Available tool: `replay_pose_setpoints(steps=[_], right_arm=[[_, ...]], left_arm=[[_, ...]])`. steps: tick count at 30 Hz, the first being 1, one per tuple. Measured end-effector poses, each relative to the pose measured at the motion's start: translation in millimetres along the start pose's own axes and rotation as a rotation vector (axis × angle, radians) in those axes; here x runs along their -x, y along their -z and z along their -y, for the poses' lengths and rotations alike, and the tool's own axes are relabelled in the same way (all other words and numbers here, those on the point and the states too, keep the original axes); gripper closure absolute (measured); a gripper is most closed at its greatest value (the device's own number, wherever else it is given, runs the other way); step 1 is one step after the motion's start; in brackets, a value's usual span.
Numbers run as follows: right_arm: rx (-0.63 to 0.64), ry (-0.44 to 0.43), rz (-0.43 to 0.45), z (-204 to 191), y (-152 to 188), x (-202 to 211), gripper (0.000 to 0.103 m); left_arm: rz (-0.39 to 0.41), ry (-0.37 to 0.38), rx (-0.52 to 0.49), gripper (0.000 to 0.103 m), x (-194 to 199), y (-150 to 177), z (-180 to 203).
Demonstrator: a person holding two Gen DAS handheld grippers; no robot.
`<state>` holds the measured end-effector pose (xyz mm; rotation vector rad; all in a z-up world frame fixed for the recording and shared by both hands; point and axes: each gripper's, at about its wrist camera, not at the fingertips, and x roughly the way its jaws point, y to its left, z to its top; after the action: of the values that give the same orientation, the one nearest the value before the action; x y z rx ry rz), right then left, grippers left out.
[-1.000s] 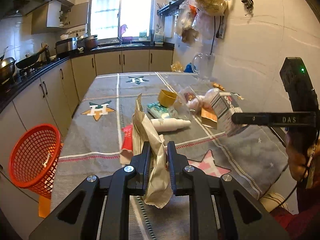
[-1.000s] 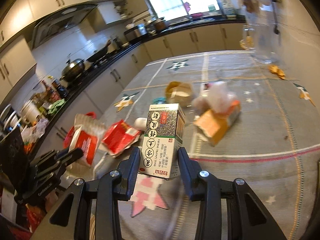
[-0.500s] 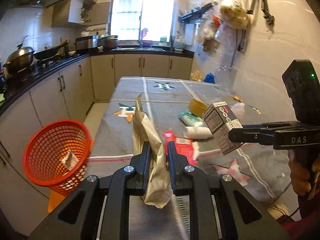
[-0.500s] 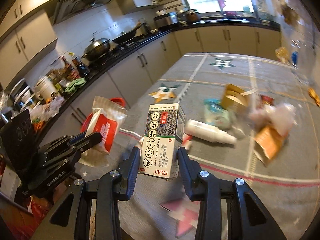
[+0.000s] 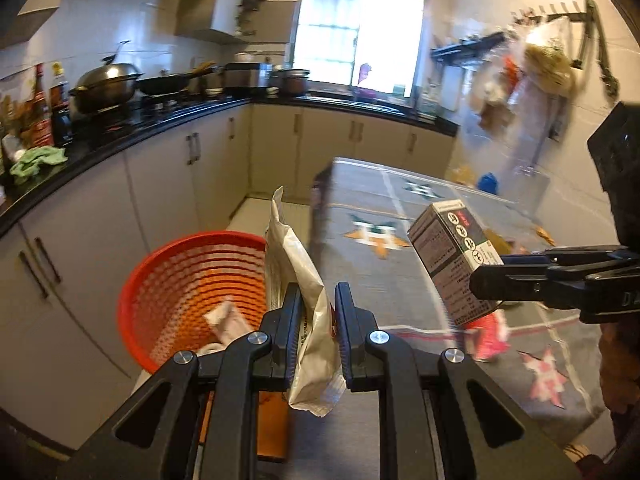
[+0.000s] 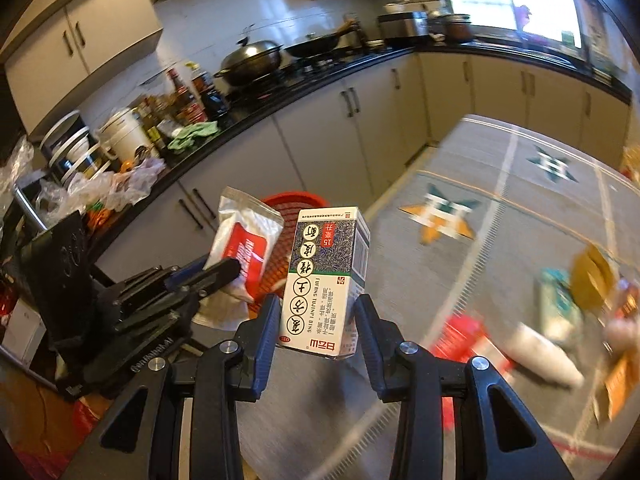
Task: Collect trash
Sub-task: 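Carry the bag and box to the red basket and release both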
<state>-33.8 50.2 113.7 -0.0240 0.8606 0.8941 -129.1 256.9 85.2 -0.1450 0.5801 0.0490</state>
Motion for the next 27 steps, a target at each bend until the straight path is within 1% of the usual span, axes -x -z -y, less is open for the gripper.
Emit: replay_pose_setpoints(steps=[4,8,12,14,17,22,24,26,27], right_arm=[[0.022,-0.026,-0.036,-17,-17,-34,0.061],[0.039,-0.029,-0.066,-30,-32,-70,0.061],[0.031,-0.028,-0.097,-35,-44,-104,0.061],[0.013,-0.029,-0.116,-33,-49,-118,0.061],[-0.015,-0.035,-0.143,-28,-52,-140,0.06],[-0.06,-0.05,-0.171,-22,-54,-156,0.059],[-0.06,-0.047,-0.166,-22,-54,-154,0.059],[-0.05,-0.036,-0.155,-22,-53,-147,0.059],[-0.053,-0.036,-0.149,-20,-53,-142,0.059]], left_arm=[[-0.011,-0.043,0.041,0.087,-9,1,-29],[-0.037,-0.085,0.077,0.087,-22,4,-54],[-0.064,-0.086,0.119,0.087,-37,3,-72],[-0.073,-0.095,0.137,0.086,-44,3,-80],[-0.09,-0.086,0.177,0.086,-52,2,-92],[-0.109,-0.093,0.196,0.086,-65,4,-99],[-0.115,-0.104,0.196,0.084,-66,5,-99],[-0.113,-0.107,0.202,0.078,-65,5,-100],[-0.109,-0.112,0.207,0.069,-64,4,-100]])
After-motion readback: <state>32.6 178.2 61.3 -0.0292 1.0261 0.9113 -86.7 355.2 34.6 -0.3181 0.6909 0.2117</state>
